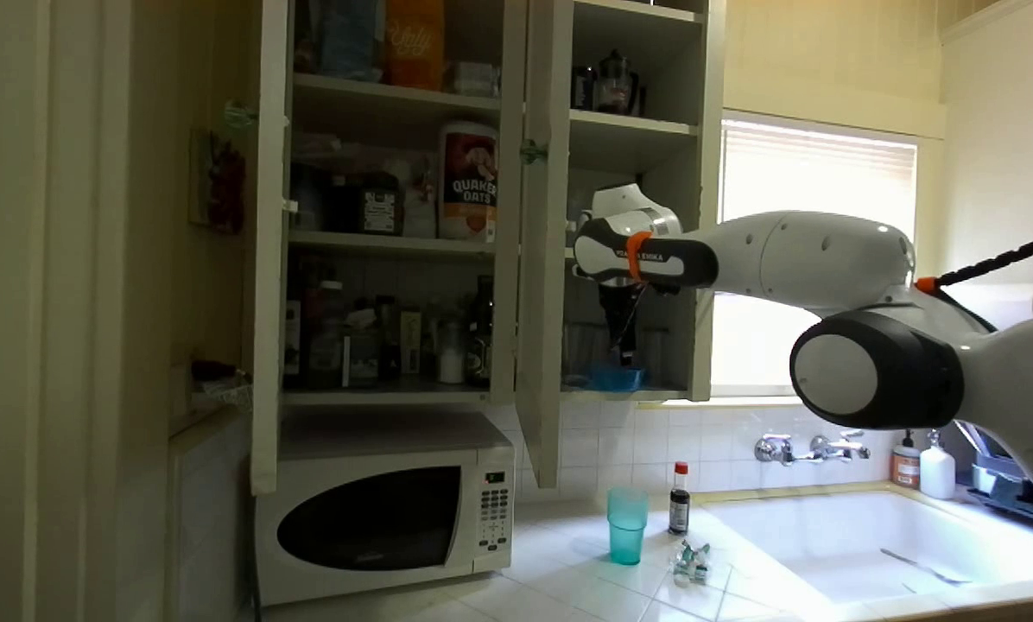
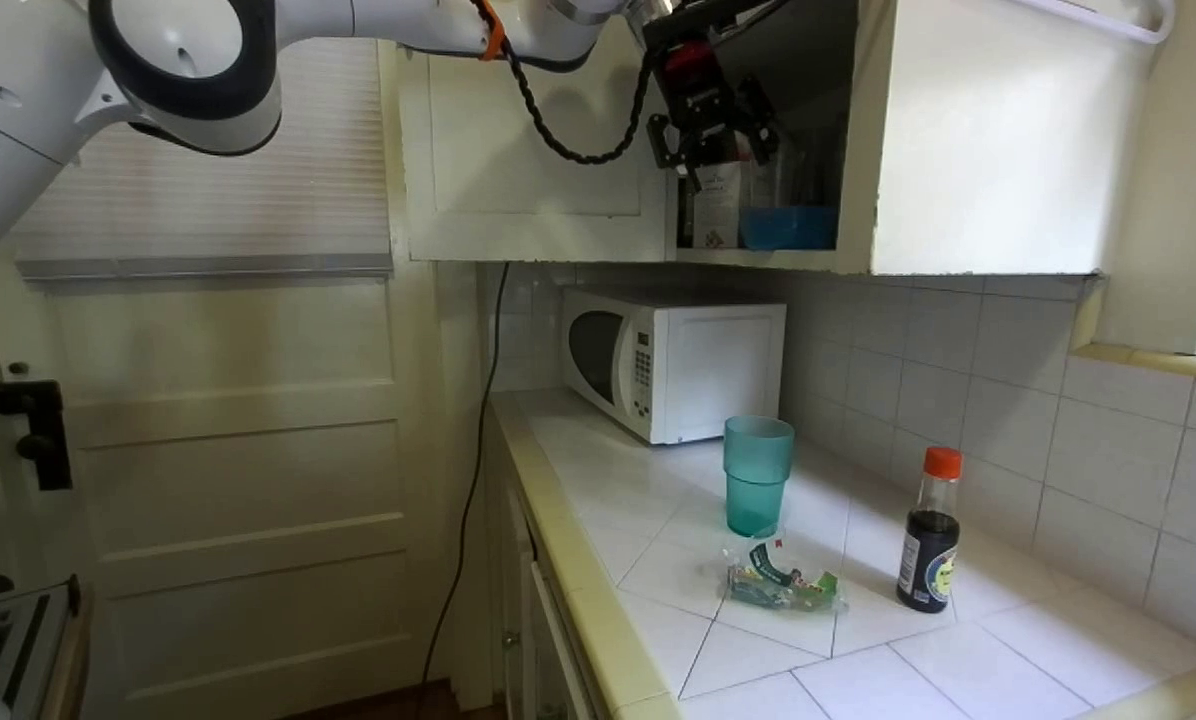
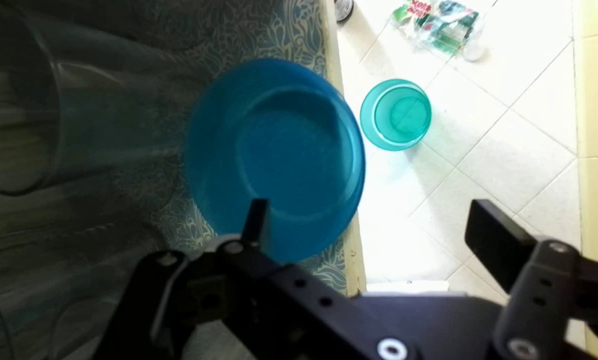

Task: Move the blue bowl to the right cabinet

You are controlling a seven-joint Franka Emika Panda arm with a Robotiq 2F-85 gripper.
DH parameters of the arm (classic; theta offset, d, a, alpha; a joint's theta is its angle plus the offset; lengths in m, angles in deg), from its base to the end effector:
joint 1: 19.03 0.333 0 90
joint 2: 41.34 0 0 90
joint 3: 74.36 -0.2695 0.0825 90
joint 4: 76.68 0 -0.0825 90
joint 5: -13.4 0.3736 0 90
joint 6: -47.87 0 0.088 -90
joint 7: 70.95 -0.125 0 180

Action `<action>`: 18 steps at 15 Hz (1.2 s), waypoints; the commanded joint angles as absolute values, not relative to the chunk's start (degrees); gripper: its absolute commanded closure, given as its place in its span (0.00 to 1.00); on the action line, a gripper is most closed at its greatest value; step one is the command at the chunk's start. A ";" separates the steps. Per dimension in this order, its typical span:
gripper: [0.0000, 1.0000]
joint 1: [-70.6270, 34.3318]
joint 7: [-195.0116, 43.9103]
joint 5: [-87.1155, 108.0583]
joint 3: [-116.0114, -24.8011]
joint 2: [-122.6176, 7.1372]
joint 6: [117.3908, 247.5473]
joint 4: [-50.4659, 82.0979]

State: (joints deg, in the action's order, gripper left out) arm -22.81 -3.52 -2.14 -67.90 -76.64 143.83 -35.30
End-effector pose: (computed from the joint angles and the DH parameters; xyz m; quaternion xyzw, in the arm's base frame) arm 0.6794 -0.1227 0.5903 0.8500 0.4708 0.0285 0.2346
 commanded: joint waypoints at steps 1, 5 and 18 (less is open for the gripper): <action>0.00 -20.01 -4.71 -5.97 -66.84 -67.37 143.73 -23.97; 0.00 -18.43 -6.27 -10.23 -66.97 -59.57 150.12 -14.40; 0.00 -19.41 -16.56 -3.55 -67.70 -33.28 159.25 16.78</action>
State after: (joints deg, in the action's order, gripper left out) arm -19.03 -9.85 -5.32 -68.07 -41.60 159.08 5.51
